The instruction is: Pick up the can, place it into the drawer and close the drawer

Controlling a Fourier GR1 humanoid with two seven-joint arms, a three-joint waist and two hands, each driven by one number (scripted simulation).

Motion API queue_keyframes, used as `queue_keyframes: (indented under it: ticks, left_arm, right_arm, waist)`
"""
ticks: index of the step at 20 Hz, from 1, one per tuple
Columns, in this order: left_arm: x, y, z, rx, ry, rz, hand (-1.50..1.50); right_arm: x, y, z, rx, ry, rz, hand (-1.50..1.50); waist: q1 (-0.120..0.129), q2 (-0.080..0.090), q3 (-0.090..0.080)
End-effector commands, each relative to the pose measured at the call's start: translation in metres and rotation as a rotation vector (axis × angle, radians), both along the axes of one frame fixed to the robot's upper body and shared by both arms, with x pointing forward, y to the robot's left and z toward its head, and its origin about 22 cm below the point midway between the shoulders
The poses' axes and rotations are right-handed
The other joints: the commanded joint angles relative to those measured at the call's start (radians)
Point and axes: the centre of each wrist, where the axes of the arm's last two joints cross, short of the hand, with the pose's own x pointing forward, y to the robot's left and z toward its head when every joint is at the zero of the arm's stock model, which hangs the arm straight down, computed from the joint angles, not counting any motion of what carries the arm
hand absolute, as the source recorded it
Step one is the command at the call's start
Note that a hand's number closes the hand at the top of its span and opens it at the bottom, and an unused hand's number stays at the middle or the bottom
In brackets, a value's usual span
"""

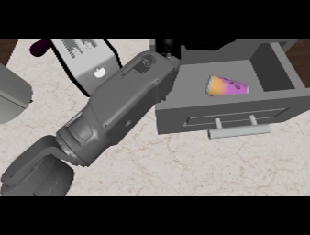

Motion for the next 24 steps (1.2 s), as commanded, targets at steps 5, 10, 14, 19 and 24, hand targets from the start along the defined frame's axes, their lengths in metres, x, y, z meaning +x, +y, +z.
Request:
queue_keyframes:
  ticks: [5, 10, 14, 19, 24]
  left_arm:
    - [0.002, 0.009, -0.018, -0.029, -0.016, 0.011, -1.5]
    - [-0.002, -0.005, 0.01, -0.073, -0.061, -0.011, -1.5]
    - [-0.004, -0.007, 0.01, -0.079, -0.107, -0.018, -1.5]
    - [-0.003, -0.005, 0.005, -0.071, -0.128, -0.005, -1.5]
    - [-0.009, -0.011, 0.01, -0.1, -0.108, -0.018, -1.5]
  right_arm:
    - [0.001, 0.001, 0.009, -0.111, -0.078, -0.009, -1.5]
    - [0.006, 0.001, 0.042, -0.385, -0.159, 0.032, -1.5]
    - [0.011, 0.027, 0.049, -0.436, -0.237, 0.046, -1.5]
    - [0.033, 0.043, 0.054, -0.563, -0.253, 0.051, -1.5]
    - [0.069, 0.069, 0.057, -0.676, -0.226, 0.03, -1.5]
  waist:
    - [0.005, 0.001, 0.0]
    - [0.015, -0.002, 0.0]
    - [0.022, 0.001, -0.001]
    - [0.056, -0.001, -0.001]
    - [0.09, -0.007, -0.003]
